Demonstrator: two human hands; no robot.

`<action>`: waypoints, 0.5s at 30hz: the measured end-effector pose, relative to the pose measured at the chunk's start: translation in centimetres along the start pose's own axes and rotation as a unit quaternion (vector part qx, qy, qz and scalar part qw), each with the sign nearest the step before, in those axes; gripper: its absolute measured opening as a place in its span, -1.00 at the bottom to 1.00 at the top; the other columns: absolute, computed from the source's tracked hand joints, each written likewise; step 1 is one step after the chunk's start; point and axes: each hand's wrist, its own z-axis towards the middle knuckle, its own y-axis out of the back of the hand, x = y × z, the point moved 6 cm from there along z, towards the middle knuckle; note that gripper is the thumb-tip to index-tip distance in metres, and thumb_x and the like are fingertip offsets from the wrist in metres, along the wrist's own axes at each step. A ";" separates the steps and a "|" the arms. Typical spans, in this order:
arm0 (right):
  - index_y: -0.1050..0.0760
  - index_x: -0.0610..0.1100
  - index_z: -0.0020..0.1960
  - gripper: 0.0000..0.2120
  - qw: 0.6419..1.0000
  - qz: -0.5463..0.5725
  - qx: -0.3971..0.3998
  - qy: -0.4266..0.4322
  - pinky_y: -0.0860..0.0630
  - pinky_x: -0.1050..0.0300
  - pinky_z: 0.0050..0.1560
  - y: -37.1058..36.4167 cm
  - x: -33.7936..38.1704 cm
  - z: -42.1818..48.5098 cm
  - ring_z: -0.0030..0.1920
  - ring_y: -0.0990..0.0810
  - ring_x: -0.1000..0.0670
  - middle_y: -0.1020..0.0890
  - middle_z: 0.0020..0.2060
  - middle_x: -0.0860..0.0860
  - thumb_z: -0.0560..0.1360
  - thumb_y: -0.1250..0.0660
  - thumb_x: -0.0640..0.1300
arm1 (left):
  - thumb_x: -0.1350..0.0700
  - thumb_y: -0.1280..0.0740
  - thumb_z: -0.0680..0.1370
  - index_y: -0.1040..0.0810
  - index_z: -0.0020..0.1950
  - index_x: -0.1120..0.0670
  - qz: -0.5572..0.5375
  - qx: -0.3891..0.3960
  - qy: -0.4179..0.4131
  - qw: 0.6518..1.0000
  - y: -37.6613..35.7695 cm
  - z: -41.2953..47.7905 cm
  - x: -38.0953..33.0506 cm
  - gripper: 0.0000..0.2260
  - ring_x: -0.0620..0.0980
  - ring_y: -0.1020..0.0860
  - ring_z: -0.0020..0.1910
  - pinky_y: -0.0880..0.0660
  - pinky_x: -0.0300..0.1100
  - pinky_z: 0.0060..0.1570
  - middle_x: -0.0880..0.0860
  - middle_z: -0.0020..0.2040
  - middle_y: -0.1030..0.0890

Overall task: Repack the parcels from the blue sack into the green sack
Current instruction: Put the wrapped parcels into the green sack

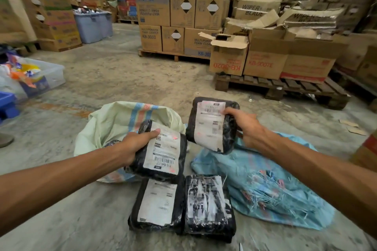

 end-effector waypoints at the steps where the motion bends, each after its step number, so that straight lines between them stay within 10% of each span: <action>1: -0.65 -0.17 0.08 -0.64 0.998 0.061 0.031 -0.007 -0.62 0.01 -0.01 -0.6 0.9 0.9 -0.05 -0.71 -0.07 -0.74 -0.05 -0.08 0.33 -0.53 -0.06 | -0.02 -0.56 0.40 -0.64 0.08 0.24 -0.025 -0.006 -0.011 1.000 0.8 0.5 -1.2 -0.59 0.16 -0.72 -0.17 -0.66 0.08 -0.17 0.21 -0.10 -0.72; 6: -0.60 -0.11 0.25 -0.55 0.972 0.222 0.073 -0.026 -0.62 -0.20 0.06 -4.2 2.6 5.0 0.09 -0.70 -0.16 -0.70 0.11 -0.13 0.55 -0.31 0.19 | -0.08 -0.54 0.42 -0.64 0.11 0.23 -0.085 -0.078 -0.053 0.992 4.6 2.3 -4.6 -0.56 0.20 -0.70 -0.07 -0.64 0.15 -0.08 0.21 -0.03 -0.71; 11: -0.50 -0.17 0.20 -0.54 0.983 0.158 -0.034 -0.088 -0.59 -0.08 -0.54 -9.7 -1.7 7.6 -0.22 -0.70 -0.10 -0.70 -0.03 -0.11 0.53 -0.36 0.19 | -0.07 -0.52 0.45 -0.62 0.11 0.24 -0.110 -0.141 -0.034 0.983 9.3 5.8 -3.4 -0.58 0.16 -0.70 -0.14 -0.64 0.07 -0.09 0.19 -0.06 -0.71; 15: -0.45 -0.22 0.10 -0.54 0.994 0.039 -0.044 -0.094 -0.67 -0.13 -0.18 -14.9 -5.1 9.5 -0.12 -0.69 -0.17 -0.68 -0.02 -0.10 0.48 -0.40 0.16 | 0.00 -0.49 0.49 -0.58 0.15 0.29 -0.094 -0.161 0.023 0.982 12.2 9.6 0.0 -0.60 0.16 -0.67 -0.17 -0.60 0.00 -0.20 0.24 -0.02 -0.68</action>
